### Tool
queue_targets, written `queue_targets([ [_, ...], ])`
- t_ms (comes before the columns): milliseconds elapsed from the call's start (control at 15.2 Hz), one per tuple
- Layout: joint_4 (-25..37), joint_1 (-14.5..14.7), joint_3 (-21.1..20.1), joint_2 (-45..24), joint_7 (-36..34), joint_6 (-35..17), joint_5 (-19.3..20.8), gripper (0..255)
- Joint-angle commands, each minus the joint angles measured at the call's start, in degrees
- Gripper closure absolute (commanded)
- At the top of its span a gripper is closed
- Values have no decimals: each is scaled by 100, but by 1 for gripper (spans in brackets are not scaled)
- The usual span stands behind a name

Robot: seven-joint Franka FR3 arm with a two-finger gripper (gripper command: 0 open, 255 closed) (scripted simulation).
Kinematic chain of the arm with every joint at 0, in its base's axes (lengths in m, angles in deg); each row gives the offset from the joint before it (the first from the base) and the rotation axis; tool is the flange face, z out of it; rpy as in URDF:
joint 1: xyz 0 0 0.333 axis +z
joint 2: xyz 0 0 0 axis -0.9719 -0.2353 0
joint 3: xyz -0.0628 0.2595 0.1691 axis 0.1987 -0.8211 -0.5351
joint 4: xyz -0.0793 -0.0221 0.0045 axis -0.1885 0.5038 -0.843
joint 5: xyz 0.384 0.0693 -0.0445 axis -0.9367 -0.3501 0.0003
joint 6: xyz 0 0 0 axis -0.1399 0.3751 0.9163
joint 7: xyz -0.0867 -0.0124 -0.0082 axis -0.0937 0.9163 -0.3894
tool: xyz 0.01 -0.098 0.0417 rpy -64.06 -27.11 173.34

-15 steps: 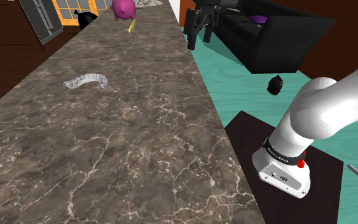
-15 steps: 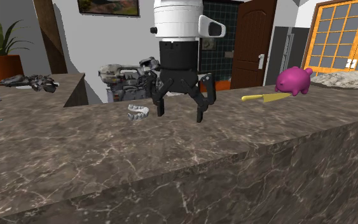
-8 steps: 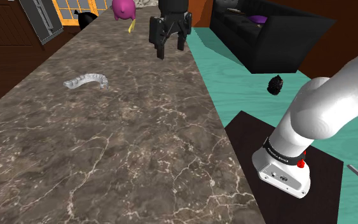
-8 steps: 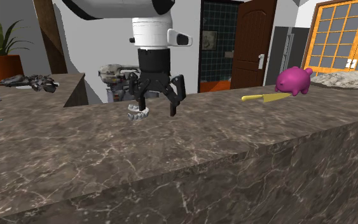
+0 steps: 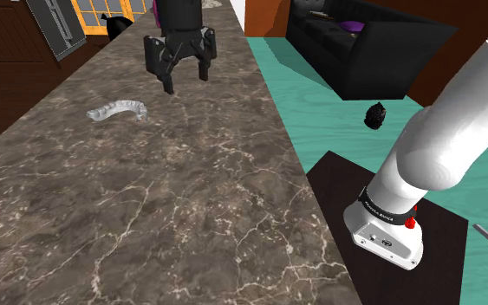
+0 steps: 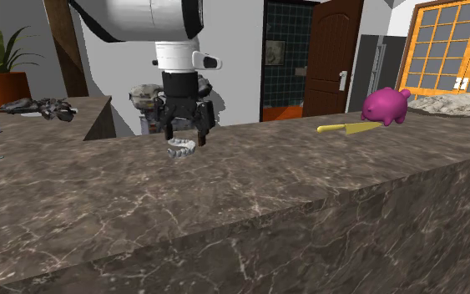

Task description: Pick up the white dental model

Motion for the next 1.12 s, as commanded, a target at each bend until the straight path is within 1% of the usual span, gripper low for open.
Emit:
queue_targets([
  [0,406,79,-172,-439,-337,15,184,0],
  [198,1103,272,-360,-1180,-813,75,553,0],
  [396,1918,574,-462,-1965,-1253,227,964,0],
  [858,1358,548,-430,-1947,-1253,-318,959,0],
  [1056,1316,546,-429,-1949,-1254,-362,961,0],
])
